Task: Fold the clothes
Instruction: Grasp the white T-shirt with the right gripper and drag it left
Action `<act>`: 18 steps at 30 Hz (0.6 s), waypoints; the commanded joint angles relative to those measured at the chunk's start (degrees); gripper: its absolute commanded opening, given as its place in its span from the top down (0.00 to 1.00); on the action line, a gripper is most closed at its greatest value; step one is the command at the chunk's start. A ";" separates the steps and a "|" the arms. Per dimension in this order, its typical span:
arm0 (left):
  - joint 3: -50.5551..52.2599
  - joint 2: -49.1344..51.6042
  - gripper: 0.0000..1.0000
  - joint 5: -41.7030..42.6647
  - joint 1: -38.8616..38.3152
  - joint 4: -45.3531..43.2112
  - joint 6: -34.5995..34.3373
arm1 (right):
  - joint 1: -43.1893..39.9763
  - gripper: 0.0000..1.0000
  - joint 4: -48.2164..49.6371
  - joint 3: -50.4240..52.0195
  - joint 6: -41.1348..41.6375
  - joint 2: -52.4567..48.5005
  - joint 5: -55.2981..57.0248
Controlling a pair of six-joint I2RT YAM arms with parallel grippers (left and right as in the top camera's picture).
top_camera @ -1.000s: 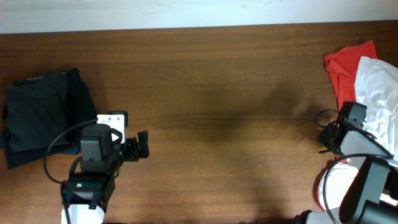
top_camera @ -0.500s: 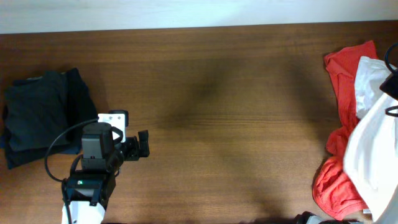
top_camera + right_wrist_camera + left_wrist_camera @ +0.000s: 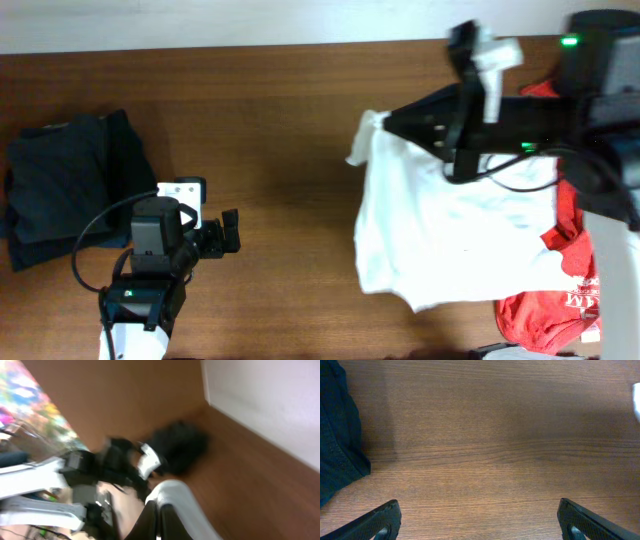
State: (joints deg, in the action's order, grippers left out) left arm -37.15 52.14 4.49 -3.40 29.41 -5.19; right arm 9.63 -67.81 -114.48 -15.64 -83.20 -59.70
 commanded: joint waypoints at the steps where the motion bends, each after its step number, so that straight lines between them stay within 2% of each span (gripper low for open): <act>1: -1.16 -0.07 0.01 0.66 0.09 -0.22 0.92 | 6.62 0.89 -3.02 -0.83 0.04 -4.17 24.74; 3: -1.16 -0.07 0.01 0.66 0.09 -0.22 0.92 | 9.62 0.88 -3.56 -0.83 0.04 -8.94 29.49; 4: -1.16 -0.07 0.01 0.66 0.09 -0.22 0.90 | 9.64 0.74 -3.54 -0.83 0.04 -10.58 29.62; 5: -1.16 -0.07 0.01 0.66 0.09 -0.22 0.90 | 9.44 0.48 -3.52 -0.83 0.04 -12.37 29.64; 6: -1.16 -0.07 0.01 0.66 0.09 -0.22 0.90 | 8.79 0.01 -3.52 -0.83 0.57 -13.55 31.54; 9: -1.16 -0.07 0.01 0.68 0.09 -0.20 0.90 | 3.17 0.01 -4.63 -0.85 13.57 -12.61 46.14; 11: -1.16 -0.07 0.01 1.92 0.09 -0.72 0.90 | -2.16 0.01 -8.41 -0.85 14.49 -11.54 46.62; 14: -1.16 2.56 0.01 17.31 0.09 -1.53 0.83 | -9.92 0.01 -16.92 -0.83 14.43 -11.45 48.30; 18: -1.16 13.40 0.01 25.38 -3.21 -2.05 -9.53 | -17.00 0.01 -21.20 -0.83 14.56 -11.45 48.30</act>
State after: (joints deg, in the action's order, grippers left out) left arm -37.26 58.94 21.19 -3.77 27.92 -7.75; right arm -4.58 -87.72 -114.78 -1.72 -96.27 -12.43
